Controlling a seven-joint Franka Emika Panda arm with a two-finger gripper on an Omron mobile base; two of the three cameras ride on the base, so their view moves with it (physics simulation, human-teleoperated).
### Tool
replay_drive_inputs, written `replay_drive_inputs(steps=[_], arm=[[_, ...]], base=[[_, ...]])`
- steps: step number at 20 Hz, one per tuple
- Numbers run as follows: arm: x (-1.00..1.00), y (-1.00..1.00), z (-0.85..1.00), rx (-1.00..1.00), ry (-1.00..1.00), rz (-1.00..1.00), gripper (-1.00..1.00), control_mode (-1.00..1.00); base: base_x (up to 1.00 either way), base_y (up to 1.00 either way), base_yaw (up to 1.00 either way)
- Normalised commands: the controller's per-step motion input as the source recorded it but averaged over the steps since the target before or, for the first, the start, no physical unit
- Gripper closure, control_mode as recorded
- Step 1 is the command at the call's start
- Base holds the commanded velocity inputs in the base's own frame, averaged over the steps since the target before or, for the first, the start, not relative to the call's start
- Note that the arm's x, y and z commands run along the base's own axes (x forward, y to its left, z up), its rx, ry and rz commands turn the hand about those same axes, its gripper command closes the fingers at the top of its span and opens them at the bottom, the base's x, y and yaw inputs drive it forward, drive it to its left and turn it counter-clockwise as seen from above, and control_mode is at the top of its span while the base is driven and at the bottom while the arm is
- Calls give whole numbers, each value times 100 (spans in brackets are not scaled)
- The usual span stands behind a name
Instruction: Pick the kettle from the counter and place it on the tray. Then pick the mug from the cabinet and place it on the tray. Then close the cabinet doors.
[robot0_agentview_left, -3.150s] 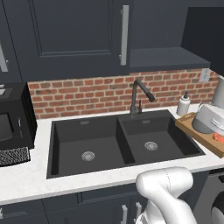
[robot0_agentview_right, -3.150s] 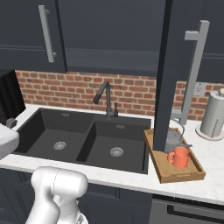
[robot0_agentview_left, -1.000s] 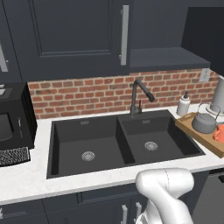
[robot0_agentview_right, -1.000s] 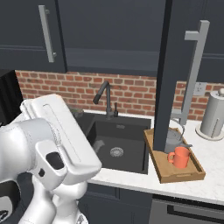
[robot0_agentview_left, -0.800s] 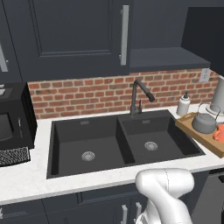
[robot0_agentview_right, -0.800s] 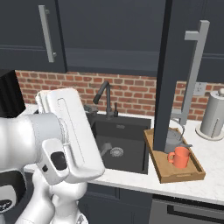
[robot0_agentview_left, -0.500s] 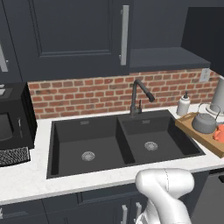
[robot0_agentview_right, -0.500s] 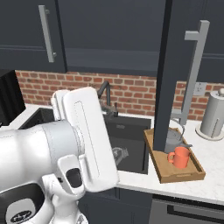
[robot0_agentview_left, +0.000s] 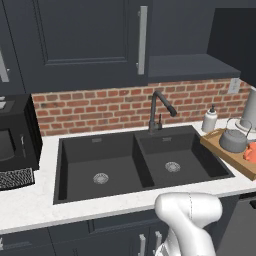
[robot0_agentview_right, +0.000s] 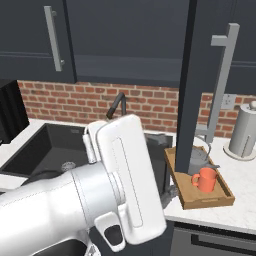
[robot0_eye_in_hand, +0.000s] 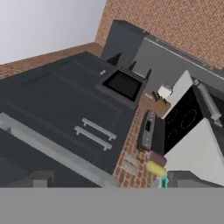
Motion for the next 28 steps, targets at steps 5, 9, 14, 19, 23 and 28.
replay_drive_inputs(steps=[5,9,14,19,23,28], arm=[[4,-46,12,0,-8,-23,-100,-100],[1,-45,15,2,-29,-19,-100,-100],[4,-35,11,0,-31,-17,-100,-100],[16,-27,10,0,-21,-13,-100,-100],[21,-9,12,0,-2,-5,-100,-100],[19,0,1,0,6,-1,-100,-100]], base=[[0,0,0],[0,0,0],[0,0,0],[0,0,0],[0,0,0],[0,0,0]])
